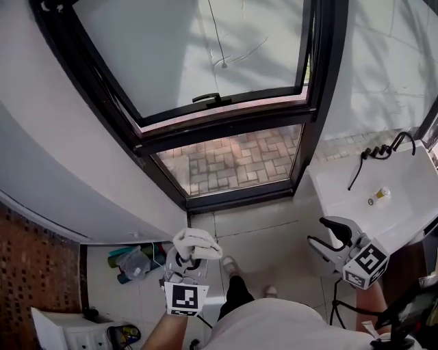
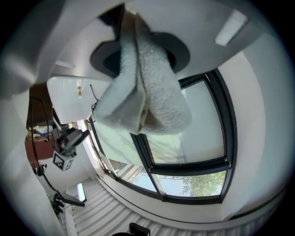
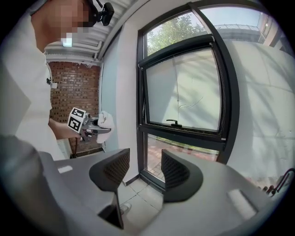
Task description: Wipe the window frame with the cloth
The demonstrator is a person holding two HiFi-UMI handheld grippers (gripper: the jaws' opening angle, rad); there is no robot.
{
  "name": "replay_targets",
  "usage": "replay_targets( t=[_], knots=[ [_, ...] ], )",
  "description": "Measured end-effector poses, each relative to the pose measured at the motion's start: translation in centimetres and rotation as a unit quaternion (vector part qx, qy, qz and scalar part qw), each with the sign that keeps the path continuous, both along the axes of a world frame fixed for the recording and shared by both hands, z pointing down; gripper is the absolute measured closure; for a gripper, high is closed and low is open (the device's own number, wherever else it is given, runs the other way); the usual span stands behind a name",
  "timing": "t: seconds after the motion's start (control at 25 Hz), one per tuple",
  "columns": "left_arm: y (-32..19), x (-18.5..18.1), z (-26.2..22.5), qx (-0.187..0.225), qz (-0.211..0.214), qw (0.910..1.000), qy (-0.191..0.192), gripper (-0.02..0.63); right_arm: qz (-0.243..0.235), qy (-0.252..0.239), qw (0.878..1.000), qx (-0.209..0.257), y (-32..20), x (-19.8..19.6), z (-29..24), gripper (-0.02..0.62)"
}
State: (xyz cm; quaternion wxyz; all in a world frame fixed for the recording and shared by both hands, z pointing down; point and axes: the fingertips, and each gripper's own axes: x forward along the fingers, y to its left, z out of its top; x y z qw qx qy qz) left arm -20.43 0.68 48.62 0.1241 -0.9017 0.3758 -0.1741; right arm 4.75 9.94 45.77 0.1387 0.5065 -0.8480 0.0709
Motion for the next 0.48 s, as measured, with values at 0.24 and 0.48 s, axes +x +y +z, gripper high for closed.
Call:
replay_targets(
  t=[0.24,0.48],
  knots=[
    [6.9,1.0,0.5,-0.012,-0.004,0.9999,0.002,0.474,-0.013,-0.016,1.0,0.023,4.3,0.3,-0.1,0.377],
    [8.5,1.2,-0.5,-0.003,-0.012,0.9999,0.009,0.474,-0.019,-0.019,0.999,0.039,5.9,0.3,-0.6,0.379]
  ],
)
